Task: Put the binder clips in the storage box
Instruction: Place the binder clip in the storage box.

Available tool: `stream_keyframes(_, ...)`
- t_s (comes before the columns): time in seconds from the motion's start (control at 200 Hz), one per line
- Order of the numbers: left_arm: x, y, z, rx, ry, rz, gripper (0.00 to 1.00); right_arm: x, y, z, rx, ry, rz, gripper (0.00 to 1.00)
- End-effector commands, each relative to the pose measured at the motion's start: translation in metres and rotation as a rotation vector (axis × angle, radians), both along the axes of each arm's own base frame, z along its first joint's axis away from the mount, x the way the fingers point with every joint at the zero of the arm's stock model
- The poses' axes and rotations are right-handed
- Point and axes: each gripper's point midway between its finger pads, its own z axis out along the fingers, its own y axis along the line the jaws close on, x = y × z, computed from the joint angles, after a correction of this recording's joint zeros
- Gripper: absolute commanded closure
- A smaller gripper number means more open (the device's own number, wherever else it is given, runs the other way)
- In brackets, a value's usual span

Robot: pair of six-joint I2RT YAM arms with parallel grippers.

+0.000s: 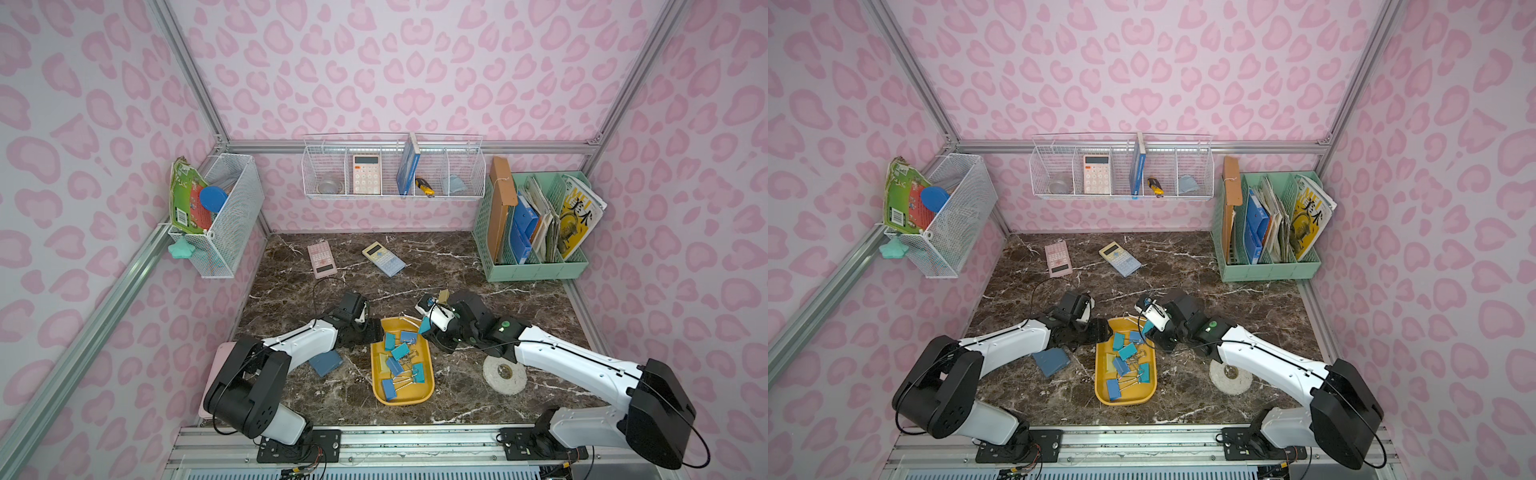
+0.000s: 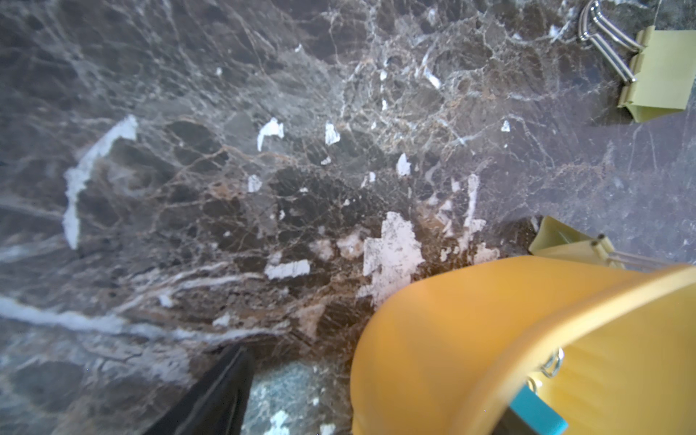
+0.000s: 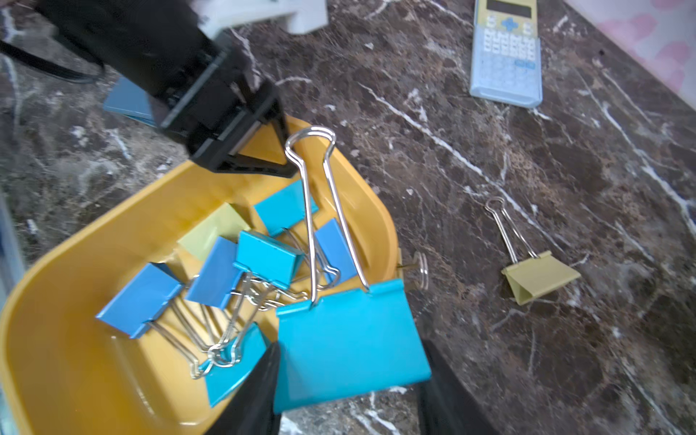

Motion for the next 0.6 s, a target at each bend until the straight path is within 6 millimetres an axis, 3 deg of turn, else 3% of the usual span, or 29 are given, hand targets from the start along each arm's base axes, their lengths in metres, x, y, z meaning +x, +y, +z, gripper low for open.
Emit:
stream_keyframes(0.0,-0.031,0.013,-0.019,0.058,0.141,0.001,0.21,-0.015,0.011,0.008,0.023,0.018,0.009,0.59)
stream_keyframes(0.09,-0.031,0.014,-0.018,0.058,0.138,0.003,0.21,-0.032,0.023,0.002,0.045,0.064,0.051,0.59)
stream_keyframes(0.285,-0.032,0.014,-0.016,0.056,0.134,0.003,0.21,-0.064,0.033,-0.035,0.017,0.156,0.091,0.56)
stream_keyframes(0.595,-0.035,0.015,-0.019,0.059,0.14,0.003,0.21,-0.078,0.016,-0.076,-0.088,0.228,0.063,0.43)
